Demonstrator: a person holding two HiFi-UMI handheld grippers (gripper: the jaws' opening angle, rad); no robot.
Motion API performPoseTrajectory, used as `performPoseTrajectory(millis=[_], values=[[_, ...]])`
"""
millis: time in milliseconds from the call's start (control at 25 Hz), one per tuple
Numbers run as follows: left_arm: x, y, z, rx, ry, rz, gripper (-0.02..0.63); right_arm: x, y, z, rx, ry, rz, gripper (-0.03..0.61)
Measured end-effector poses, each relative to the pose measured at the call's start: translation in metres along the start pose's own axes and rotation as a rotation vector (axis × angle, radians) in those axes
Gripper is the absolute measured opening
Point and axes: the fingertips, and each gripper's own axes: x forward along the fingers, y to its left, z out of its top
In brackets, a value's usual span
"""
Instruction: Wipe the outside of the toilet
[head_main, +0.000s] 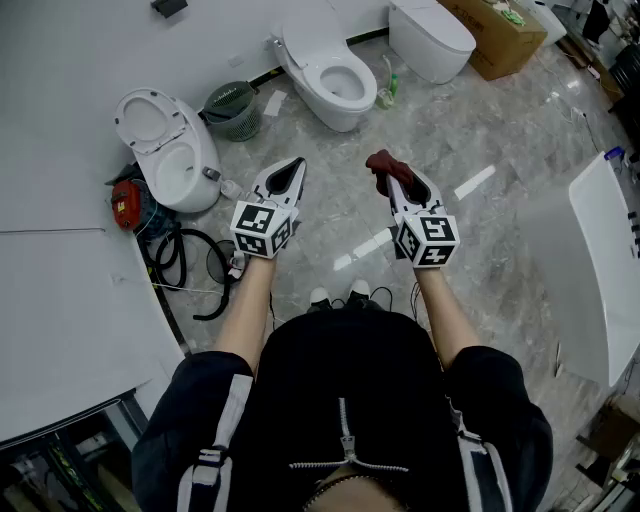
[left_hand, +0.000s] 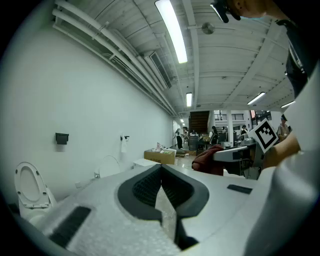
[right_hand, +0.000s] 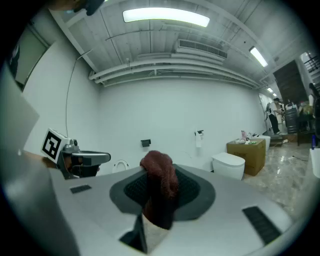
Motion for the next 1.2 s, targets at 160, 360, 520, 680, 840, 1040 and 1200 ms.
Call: performPoseTrajectory(millis=[160,360,520,680,840,1040,1200], values=[[0.013,0.003,-0.001,-0.003,0.004,0.007,0.008,0.009,-0.009,0.004,0.005,-0.016,0.022,0.100],[0.029,0.008,-0.003,-0.011,0.007,0.034,0.008,0.022,-0.023,0.001,0.000,-0.002,0.043,0.101],[0.044,0.009,-0.005,-0.019,0.006,0.061,0.008,0.033,-0.038,-0.003,0.013,0.033,0.080,0.100],[0.054,0.008,-0.005,-0.025,-0.001,0.080,0.008,0.042,-0.054,-0.003,0.017,0.048,0.098,0.101],[0.063,0.012,-0.005,-0.022,0.002,0.093,0.008,0.051,-0.067,-0.003,0.034,0.050,0.093,0.101],[0.075,0.031,-0.005,-0.022,0.000,0.103,0.008,0.077,-0.071,-0.005,0.058,0.056,0.096,0.101],[0.089,0.060,-0.011,-0.031,0.008,0.096,0.008,0.111,-0.070,-0.006,0.067,0.065,0.088,0.101]])
